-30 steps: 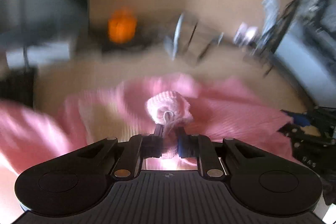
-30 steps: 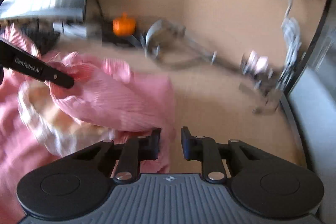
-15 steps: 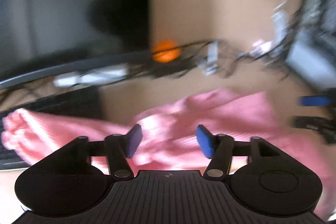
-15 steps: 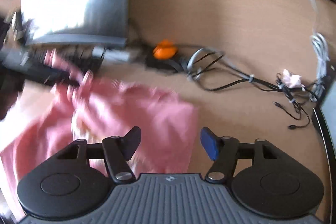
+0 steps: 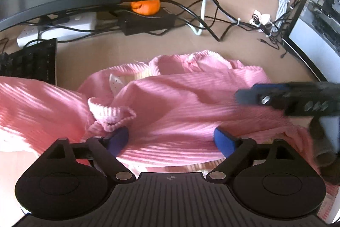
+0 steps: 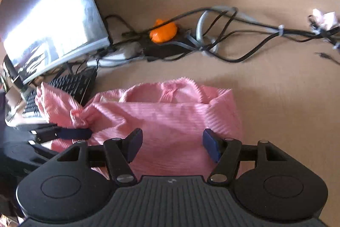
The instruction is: Fold clothes
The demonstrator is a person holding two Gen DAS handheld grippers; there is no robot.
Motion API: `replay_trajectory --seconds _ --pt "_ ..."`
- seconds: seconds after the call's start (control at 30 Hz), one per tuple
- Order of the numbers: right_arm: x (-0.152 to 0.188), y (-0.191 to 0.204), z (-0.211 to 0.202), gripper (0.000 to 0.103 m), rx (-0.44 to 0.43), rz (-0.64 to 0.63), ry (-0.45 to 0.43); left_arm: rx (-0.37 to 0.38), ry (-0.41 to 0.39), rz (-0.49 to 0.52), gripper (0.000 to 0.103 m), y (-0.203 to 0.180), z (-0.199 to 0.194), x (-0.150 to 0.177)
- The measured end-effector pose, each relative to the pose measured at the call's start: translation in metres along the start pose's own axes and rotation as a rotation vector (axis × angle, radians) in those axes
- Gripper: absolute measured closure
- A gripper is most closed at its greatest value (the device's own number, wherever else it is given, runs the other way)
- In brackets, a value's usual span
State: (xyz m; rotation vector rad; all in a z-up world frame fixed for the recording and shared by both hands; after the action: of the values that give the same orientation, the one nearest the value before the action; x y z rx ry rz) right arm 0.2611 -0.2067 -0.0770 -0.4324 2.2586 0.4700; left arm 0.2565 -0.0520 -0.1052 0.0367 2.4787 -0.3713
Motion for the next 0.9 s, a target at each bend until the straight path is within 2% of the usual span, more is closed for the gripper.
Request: replay_trajectory --seconds 0.07,0.13,0.27,0.33,0.47,0.6,0.67,0.7,0.73,0.8,0.87,0.9 --pt "-0.008 -0.002 -0.017 0.037 0.027 -0.046 -0.033 -0.001 -0.001 -0.005 0.01 -0.001 0.0 0.0" --pt "-0.009 -0.003 -0.027 0.037 0.04 -0.09 -0.03 0.017 0.0 -0.032 0.011 0.002 -0.005 -0.001" --pt "0.013 0.0 -0.014 0.037 0.036 -0.136 0.055 0.05 -0.006 -0.101 0.014 0.013 -0.023 -0.006" --pt "0.027 0.006 0.001 0.037 0.052 -0.183 0.112 0.05 -0.035 -0.111 0.013 0.018 -0.039 -0.01" --pt "0.017 0.024 -0.008 0.037 0.125 -0.29 0.109 -0.001 -0.127 -0.108 0.012 0.041 -0.084 -0.018" --pt "-0.016 0.063 -0.029 0.036 0.133 -0.397 0.031 -0.093 -0.216 -0.194 0.012 0.097 -0.125 -0.02" --pt "-0.028 0.091 -0.025 0.034 0.099 -0.443 0.012 -0.16 -0.236 -0.255 0.016 0.131 -0.137 -0.018" --pt "-0.034 0.105 -0.023 0.033 0.082 -0.465 0.002 -0.18 -0.24 -0.289 0.023 0.146 -0.141 -0.018" --pt "-0.04 0.119 -0.022 0.033 0.066 -0.488 -0.007 -0.189 -0.241 -0.329 0.032 0.16 -0.144 -0.017" --pt "-0.05 0.149 -0.014 0.031 0.031 -0.535 -0.023 -0.187 -0.251 -0.397 0.038 0.181 -0.151 -0.017" --pt "-0.053 0.176 -0.001 0.032 0.012 -0.583 -0.036 -0.173 -0.265 -0.452 0.039 0.198 -0.157 -0.018" --pt "-0.053 0.189 0.006 0.035 -0.001 -0.603 -0.039 -0.172 -0.27 -0.459 0.039 0.203 -0.159 -0.019"
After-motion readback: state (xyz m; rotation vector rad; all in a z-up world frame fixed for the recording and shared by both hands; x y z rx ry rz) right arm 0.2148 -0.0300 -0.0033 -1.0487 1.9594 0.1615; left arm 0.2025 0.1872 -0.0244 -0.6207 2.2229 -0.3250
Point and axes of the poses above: each gripper's, at about its wrist camera, not at the fingertips, and z roughly the way its jaws point, y to its left, x to its underside, the point moved 9 cm from there along z, roughly the way its jaws point, and after that the axes turned 10 degrees about -z, right-handed, at the moved point
